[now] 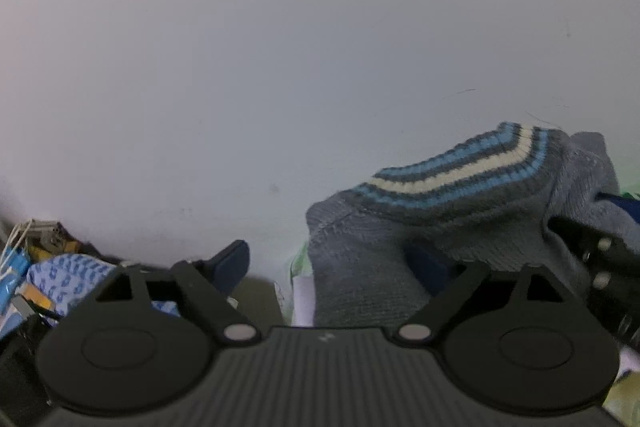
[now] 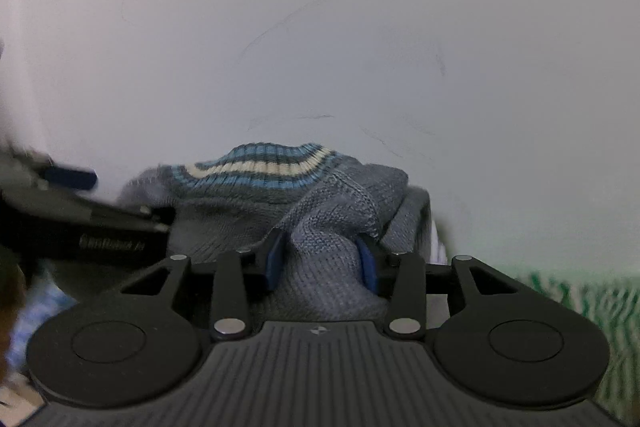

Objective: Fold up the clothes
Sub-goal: 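Carry the grey sweater with both tools onto the stack of folded clothes, then open both tools and release the sweater on top of the stack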

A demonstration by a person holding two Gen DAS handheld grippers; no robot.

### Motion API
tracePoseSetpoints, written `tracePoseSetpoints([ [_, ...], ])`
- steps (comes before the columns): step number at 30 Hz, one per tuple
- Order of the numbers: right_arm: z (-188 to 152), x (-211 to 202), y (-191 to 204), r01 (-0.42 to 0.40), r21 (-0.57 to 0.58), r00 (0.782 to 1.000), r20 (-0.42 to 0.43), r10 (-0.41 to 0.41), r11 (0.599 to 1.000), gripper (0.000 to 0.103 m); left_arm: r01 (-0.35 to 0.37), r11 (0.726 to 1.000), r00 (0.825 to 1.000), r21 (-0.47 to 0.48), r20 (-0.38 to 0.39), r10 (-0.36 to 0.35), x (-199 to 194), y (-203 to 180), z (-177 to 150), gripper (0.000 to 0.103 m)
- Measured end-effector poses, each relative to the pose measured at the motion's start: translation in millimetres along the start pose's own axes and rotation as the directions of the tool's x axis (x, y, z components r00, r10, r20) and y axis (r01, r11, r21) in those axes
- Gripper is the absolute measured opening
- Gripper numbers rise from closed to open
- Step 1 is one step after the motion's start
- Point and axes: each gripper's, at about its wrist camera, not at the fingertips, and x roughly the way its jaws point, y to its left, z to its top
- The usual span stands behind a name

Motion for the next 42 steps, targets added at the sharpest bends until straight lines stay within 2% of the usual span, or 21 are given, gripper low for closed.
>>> tracePoseSetpoints([
  [6, -10, -39, -17, -0.024, 0.027, 0.999, 0.049, 0.023, 0.999, 0.048, 0.039, 0.999, 0.998, -0.020, 0.047, -0.038, -20, 9, -10, 0.094],
  [8, -15, -69, -24, -0.018, 0.025, 0.994, 0.109, 0.015, 1.000, 0.052, 0.045, 0.999, 0.996, -0.025, 0.084, -0.042, -37, 15, -17, 0.092],
  [10, -25, -101, -29, 0.001, 0.013, 0.980, 0.200, -0.004, 1.000, 0.052, 0.042, 0.999, 0.990, -0.019, 0.132, -0.039, -55, 15, -26, 0.090],
  [12, -35, -119, -26, 0.016, -0.024, 0.973, 0.229, -0.010, 1.000, 0.050, 0.059, 0.998, 0.984, -0.008, 0.169, -0.057, -69, 10, -32, 0.089],
  [14, -41, -119, -24, 0.004, -0.036, 0.985, 0.174, 0.003, 0.999, 0.046, 0.087, 0.996, 0.979, 0.009, 0.183, -0.087, -79, 3, -38, 0.088],
  [16, -48, -115, -31, -0.007, 0.006, 0.991, 0.130, 0.006, 1.000, 0.043, 0.085, 0.996, 0.982, 0.024, 0.165, -0.088, -77, -1, -36, 0.090],
  [18, -53, -109, -50, -0.023, 0.111, 0.997, 0.070, 0.015, 0.994, 0.044, 0.073, 0.997, 0.987, 0.035, 0.142, -0.078, -71, 0, -35, 0.095],
  [20, -48, -100, -74, -0.052, 0.236, 0.999, 0.008, 0.051, 0.970, 0.047, 0.064, 0.998, 0.991, 0.022, 0.120, -0.066, -63, 1, -30, 0.101],
  [21, -47, -101, -77, -0.051, 0.260, 0.998, -0.006, 0.055, 0.964, 0.053, 0.060, 0.998, 0.992, 0.017, 0.110, -0.061, -60, 4, -27, 0.102],
  [22, -44, -104, -75, -0.033, 0.241, 0.999, -0.013, 0.038, 0.970, 0.058, 0.051, 0.998, 0.993, 0.021, 0.106, -0.053, -56, 3, -25, 0.102],
  [24, -39, -109, -70, 0.003, 0.204, 1.000, -0.027, 0.003, 0.979, 0.062, 0.026, 0.999, 0.995, 0.042, 0.093, -0.030, -43, -6, -16, 0.102],
  [28, -29, -128, -49, 0.062, 0.165, 0.998, 0.023, -0.066, 0.984, 0.060, -0.024, 0.998, 0.995, 0.062, 0.093, 0.018, -53, -10, -18, 0.101],
  [32, -53, -153, -62, 0.150, 0.093, 0.988, 0.026, -0.153, 0.984, 0.064, 0.020, 1.000, 0.997, 0.008, 0.081, -0.020, -77, -3, -30, 0.101],
  [34, -72, -169, -61, 0.154, 0.094, 0.988, -0.018, -0.153, 0.984, 0.071, 0.048, 0.999, 0.997, -0.016, 0.063, -0.047, -92, 1, -43, 0.101],
  [39, -118, -198, -58, 0.143, 0.185, 0.982, -0.146, -0.117, 0.972, 0.072, 0.107, 0.993, 0.994, -0.056, 0.000, -0.107, -114, -5, -76, 0.101],
  [42, -133, -172, -36, 0.130, 0.258, 0.980, -0.180, -0.085, 0.957, 0.079, 0.128, 0.990, 0.991, -0.060, -0.032, -0.130, -135, -12, -91, 0.102],
])
